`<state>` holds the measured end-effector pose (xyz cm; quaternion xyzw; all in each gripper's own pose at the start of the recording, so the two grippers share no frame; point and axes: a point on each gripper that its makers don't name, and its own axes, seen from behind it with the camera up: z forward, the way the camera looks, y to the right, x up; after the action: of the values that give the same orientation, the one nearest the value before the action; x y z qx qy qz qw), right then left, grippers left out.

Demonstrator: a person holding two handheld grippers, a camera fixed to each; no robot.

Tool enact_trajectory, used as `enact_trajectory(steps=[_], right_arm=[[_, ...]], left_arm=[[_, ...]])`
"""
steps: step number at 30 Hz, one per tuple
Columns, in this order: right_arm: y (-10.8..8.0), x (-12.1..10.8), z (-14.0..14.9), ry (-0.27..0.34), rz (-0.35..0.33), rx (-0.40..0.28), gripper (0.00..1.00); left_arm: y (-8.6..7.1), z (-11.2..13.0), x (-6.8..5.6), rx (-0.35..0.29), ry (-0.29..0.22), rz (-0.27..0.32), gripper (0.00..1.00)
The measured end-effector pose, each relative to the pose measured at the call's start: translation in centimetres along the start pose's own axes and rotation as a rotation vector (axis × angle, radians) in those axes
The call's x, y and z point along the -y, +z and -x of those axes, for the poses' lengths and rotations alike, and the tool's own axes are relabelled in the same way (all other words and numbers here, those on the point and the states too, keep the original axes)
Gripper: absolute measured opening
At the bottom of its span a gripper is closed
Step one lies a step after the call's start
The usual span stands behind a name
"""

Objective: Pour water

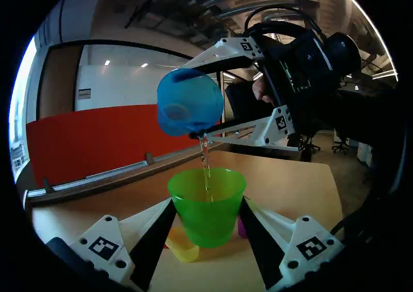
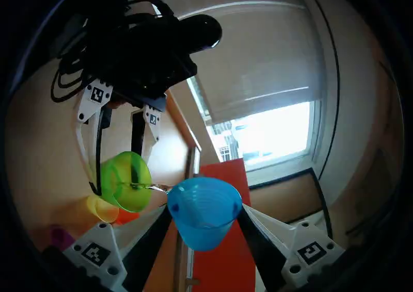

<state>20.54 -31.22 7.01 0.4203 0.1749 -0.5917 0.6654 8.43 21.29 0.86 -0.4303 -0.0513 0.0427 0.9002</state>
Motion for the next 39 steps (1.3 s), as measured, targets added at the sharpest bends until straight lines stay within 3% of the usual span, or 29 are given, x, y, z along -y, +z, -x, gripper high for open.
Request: enact_trajectory(steps=[39], right_arm=[[0.14,-0.76,-0.58,-0.094,0.012,-0.003,0.9]], left_arm=[[-0.33,-0.26,0.0,-0.01,0.007,-0.004,0.83]])
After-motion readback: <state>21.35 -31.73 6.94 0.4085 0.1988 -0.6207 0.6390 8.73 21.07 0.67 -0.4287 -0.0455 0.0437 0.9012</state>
